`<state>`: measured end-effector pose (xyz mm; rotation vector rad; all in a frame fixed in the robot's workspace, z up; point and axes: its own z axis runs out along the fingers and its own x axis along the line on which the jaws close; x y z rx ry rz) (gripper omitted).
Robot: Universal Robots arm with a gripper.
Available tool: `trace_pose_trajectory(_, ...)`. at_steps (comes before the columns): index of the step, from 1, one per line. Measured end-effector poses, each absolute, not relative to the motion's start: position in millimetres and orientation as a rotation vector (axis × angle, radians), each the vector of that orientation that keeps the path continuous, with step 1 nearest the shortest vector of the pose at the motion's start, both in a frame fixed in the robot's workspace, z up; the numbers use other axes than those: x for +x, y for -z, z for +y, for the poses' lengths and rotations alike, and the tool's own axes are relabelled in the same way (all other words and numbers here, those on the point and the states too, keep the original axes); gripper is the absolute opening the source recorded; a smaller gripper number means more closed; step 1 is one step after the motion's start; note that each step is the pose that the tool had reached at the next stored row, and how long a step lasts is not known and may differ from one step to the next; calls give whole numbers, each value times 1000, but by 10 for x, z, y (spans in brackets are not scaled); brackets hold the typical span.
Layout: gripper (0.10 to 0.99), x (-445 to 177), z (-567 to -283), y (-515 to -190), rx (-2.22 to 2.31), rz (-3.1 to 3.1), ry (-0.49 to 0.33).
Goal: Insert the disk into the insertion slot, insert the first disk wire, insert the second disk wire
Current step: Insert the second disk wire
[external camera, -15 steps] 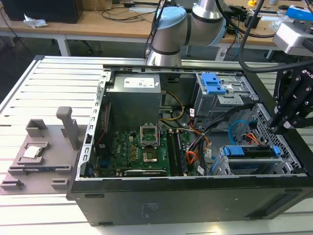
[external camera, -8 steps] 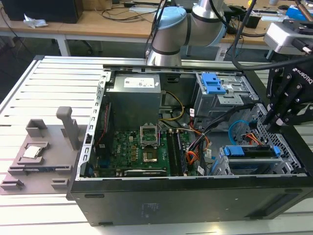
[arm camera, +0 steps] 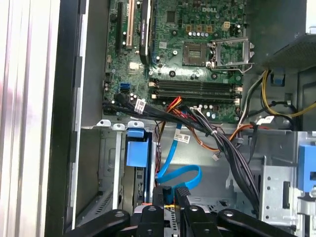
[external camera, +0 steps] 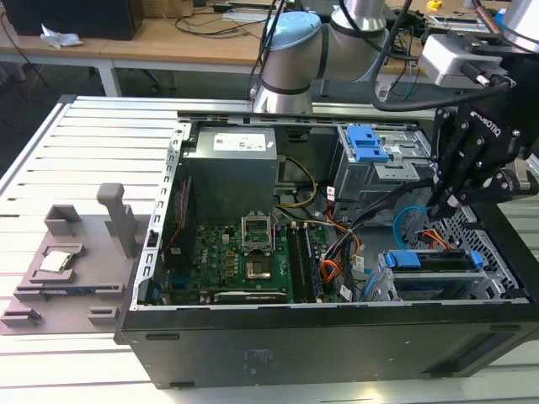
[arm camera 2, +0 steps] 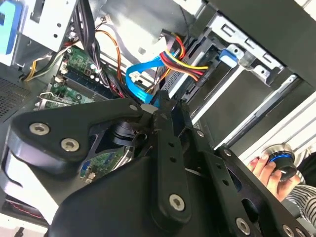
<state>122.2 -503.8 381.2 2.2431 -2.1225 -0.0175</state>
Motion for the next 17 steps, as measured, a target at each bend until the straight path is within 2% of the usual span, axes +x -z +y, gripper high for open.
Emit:
trace_pose_trajectory(12, 239, 1169, -5038, -3764, 2292, -2046, -7)
trace_pose_trajectory(13, 227, 1169, -5038, -3764, 2292, -2046, -7)
trace_pose_trajectory(14, 165, 1169, -5037, -3764, 2292, -2046, -7)
trace_pose_trajectory(17, 161, 1169, -5038, -3764, 2292, -2046, -7)
